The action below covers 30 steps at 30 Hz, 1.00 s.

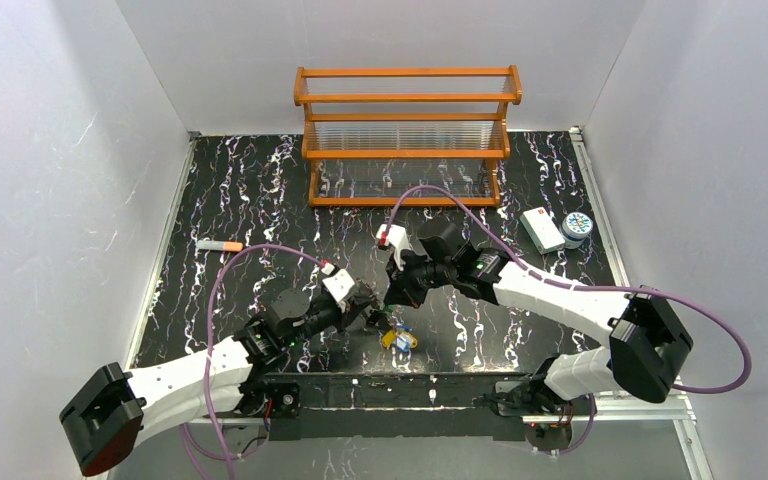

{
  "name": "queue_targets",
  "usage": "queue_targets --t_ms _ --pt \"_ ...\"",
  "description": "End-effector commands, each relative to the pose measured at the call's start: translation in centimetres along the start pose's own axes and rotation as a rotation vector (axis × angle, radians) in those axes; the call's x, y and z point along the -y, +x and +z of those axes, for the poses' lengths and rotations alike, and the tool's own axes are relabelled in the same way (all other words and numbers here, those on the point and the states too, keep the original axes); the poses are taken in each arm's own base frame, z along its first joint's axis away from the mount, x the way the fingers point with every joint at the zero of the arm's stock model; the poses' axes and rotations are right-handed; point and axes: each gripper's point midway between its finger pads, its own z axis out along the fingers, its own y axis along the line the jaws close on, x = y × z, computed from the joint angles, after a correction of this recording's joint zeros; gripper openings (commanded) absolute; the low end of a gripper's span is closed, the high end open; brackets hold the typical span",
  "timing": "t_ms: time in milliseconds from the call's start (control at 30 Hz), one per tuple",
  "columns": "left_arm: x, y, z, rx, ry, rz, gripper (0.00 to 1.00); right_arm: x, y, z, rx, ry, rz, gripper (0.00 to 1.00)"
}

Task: Put the keys on the keyring
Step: Insert the key onto the keyring.

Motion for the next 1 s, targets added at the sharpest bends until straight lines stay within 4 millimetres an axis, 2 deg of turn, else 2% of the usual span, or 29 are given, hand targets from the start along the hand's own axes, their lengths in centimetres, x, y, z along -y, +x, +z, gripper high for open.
queue_targets --t_ms 0,367,967 --pt "0.9 -0.5 -0.2 0.03 0.048 0.013 0.0 -0.6 -4.2 -0.3 0.107 -0.023 -0.046 0.01" --pt "1.0 -0.4 -0.1 0.031 0.059 0.013 0.0 -1.0 -4.5 0.7 0.09 -0.071 -0.045 0.01" --pt "1.0 -0.4 -0.1 0.037 0.065 0.049 0.0 1.7 -3.2 0.9 0.062 0.084 0.037 0.01"
